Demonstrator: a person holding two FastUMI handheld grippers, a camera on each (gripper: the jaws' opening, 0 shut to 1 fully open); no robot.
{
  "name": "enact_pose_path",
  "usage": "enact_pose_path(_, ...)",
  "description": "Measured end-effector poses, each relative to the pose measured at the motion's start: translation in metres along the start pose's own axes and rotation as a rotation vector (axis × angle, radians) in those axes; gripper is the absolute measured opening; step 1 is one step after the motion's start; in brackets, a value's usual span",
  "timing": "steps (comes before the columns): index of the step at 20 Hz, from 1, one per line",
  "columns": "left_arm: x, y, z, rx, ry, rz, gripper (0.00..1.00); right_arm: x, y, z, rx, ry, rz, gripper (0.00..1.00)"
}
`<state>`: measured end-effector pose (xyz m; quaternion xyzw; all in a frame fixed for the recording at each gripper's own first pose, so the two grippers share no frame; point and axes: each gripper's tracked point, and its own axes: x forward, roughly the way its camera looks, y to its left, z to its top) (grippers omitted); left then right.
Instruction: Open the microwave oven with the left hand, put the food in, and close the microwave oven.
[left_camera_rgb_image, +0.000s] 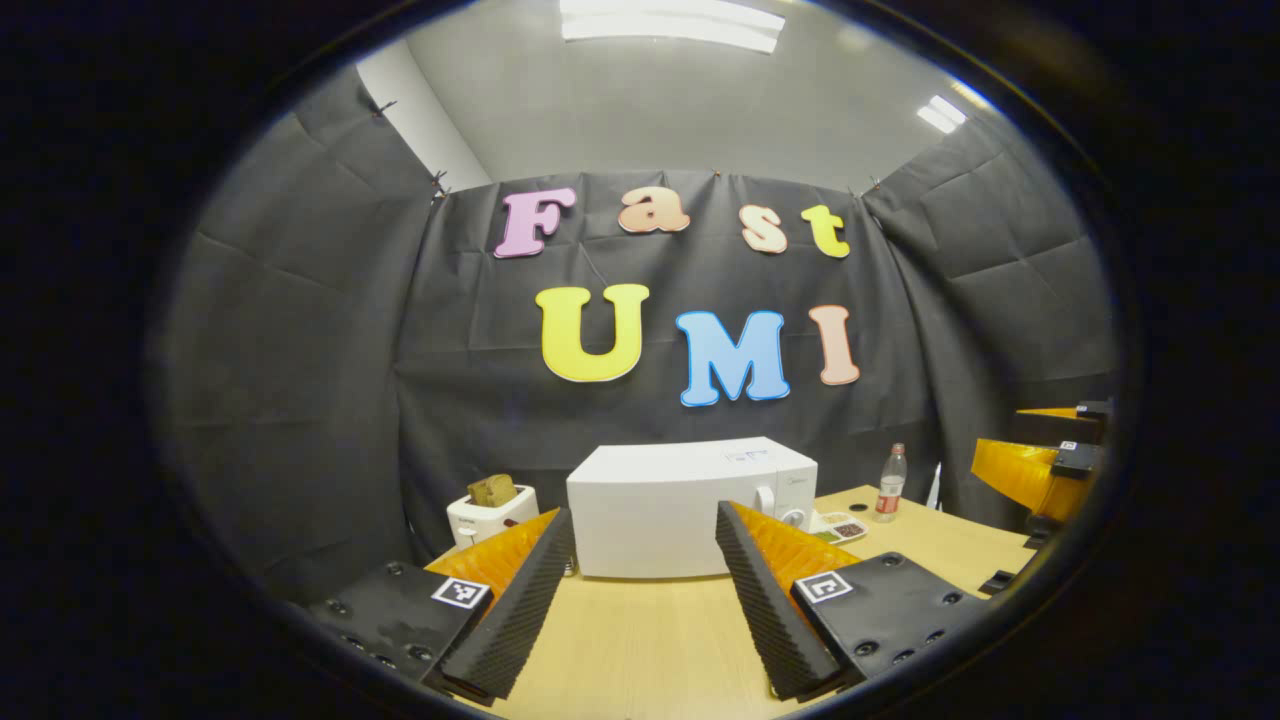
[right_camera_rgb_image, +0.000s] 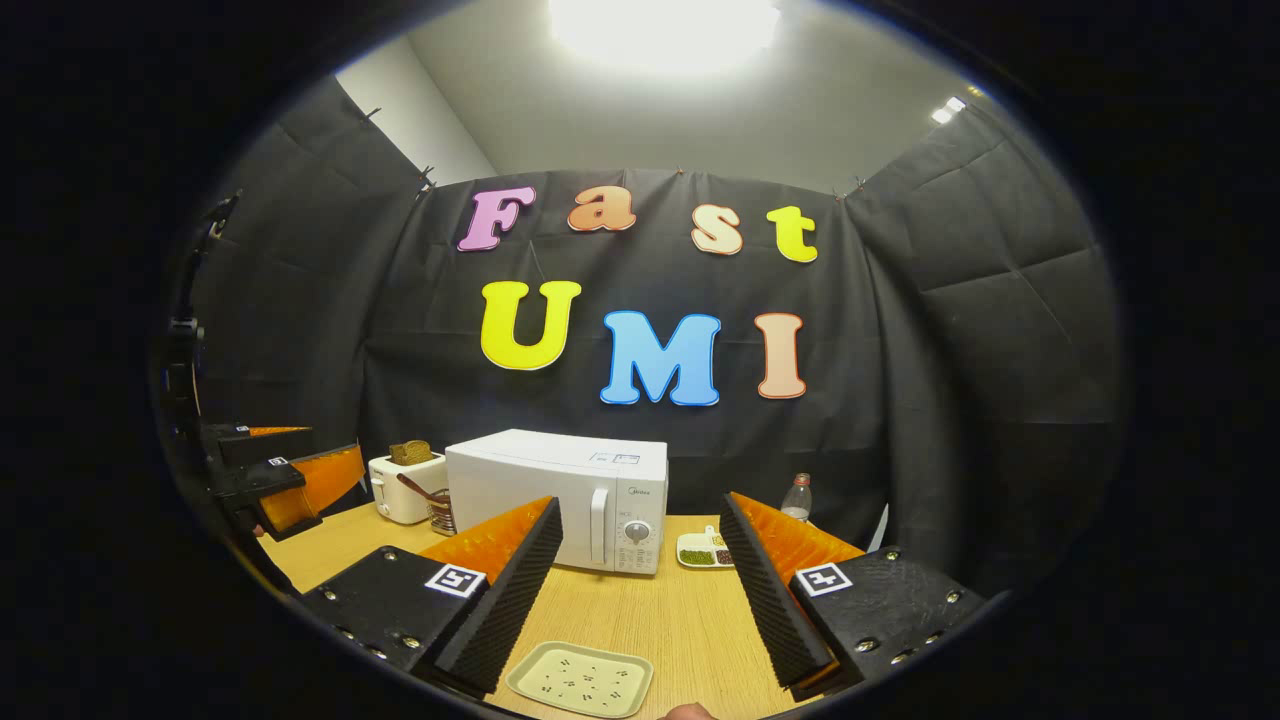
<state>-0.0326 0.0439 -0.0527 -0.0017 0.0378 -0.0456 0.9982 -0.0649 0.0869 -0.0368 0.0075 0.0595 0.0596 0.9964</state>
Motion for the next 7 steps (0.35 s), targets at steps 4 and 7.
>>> enact_pose_path(4, 0.0038, -0.0048, -0.0011, -0.01, -0.002, -0.01, 0.95, 0.0009, -0.0018, 0.0005, -0.009, -0.001, -0.003, 0.97)
enact_pose_path(7, 0.0069, -0.0073, -0.0052, -0.017, 0.006, -0.017, 0.94, 0.003, -0.0026, 0.0008, -0.007, -0.002, -0.005, 0.97)
